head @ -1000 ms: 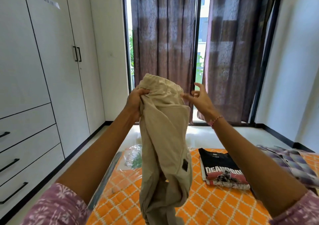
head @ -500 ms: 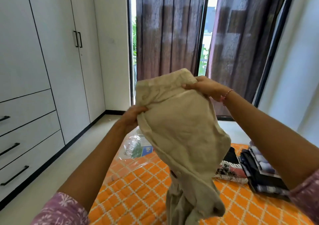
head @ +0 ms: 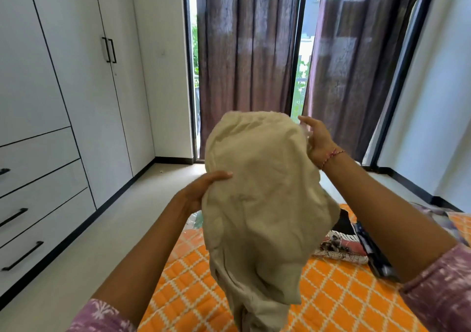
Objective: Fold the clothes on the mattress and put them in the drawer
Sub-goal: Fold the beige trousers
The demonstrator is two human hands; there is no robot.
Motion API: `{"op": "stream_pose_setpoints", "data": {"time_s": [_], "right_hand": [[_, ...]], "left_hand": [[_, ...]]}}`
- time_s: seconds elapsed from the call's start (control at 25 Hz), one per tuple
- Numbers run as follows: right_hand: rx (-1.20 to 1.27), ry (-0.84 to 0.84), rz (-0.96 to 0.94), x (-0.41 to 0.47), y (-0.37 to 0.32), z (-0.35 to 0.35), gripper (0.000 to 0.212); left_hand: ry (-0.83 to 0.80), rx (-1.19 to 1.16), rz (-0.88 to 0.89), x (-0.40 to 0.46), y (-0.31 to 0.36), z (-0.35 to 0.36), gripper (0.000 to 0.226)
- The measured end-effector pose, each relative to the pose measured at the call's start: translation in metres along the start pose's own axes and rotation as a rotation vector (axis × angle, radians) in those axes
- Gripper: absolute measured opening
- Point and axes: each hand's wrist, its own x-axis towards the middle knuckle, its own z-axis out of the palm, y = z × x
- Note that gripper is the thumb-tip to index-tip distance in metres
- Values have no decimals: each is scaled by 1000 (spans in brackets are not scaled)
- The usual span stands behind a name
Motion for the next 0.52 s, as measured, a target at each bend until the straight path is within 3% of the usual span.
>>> {"op": "stream_pose_setpoints", "data": {"time_s": [0.08,0.2,0.28,0.4,0.52], "right_hand": [[-72,-41,94,0,13,-10,16],[-164,12,120,-4,25,-26,7],[-13,69,43,-16,65,-28,31],[354,-102,107,-50,157,-22,60],[147,-205,93,-62,170,-8,56]], "left_hand": [[90,126,17,5,-14,-2,36],[160,-97,144,5,-3,-8,24],[103,-197,209,4,5,-12,27],[68,-170,216,2,6,-10,24],[239,-80,210,-1,16,-28,15]]}}
